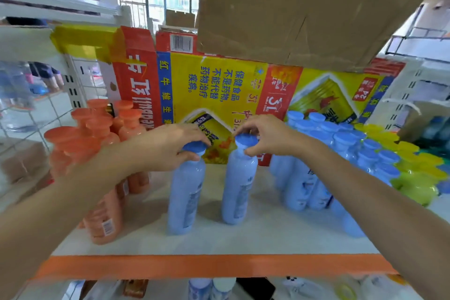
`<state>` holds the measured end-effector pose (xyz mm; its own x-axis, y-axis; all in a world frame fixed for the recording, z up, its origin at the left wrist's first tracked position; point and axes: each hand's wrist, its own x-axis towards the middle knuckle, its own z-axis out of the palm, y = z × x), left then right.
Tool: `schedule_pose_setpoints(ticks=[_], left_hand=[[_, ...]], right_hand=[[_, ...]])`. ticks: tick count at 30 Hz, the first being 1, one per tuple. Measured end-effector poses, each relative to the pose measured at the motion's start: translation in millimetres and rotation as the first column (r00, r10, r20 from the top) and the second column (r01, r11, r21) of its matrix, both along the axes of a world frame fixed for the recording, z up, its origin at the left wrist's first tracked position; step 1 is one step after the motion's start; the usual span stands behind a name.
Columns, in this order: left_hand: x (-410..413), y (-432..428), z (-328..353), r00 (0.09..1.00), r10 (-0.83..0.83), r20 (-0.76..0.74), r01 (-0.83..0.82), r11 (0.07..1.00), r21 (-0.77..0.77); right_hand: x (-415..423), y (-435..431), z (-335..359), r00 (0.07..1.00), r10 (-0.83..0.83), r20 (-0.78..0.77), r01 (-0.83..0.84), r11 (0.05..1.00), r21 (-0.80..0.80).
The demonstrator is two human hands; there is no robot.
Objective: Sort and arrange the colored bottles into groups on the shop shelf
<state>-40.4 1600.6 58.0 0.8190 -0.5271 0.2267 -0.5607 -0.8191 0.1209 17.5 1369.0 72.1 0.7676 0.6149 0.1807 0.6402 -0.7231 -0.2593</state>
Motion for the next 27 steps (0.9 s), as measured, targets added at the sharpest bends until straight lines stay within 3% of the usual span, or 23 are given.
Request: schedule_pose_setpoints(ticks=[9,18,27], left_hand=[[26,-96,3,0.991,-0.132,-0.018,0.131,0.99,-0.053],[46,-184,1,0.978,-0.208,-0.034,0.206,0.977,-0.047],[54,-228,-4,0.99,-0.142,-0.027,0.14,0.989,-0.049]], right_hand=[[-21,-103,1,0.99,-0.137,-0.041,0.139,0.989,0.059],[-22,-183,-1,0.991,-0.121,-0.063,0.12,0.993,-0.015],[-6,-218,-1,0.997,0.027,-0.071,-0.03,0.998,-0.047]])
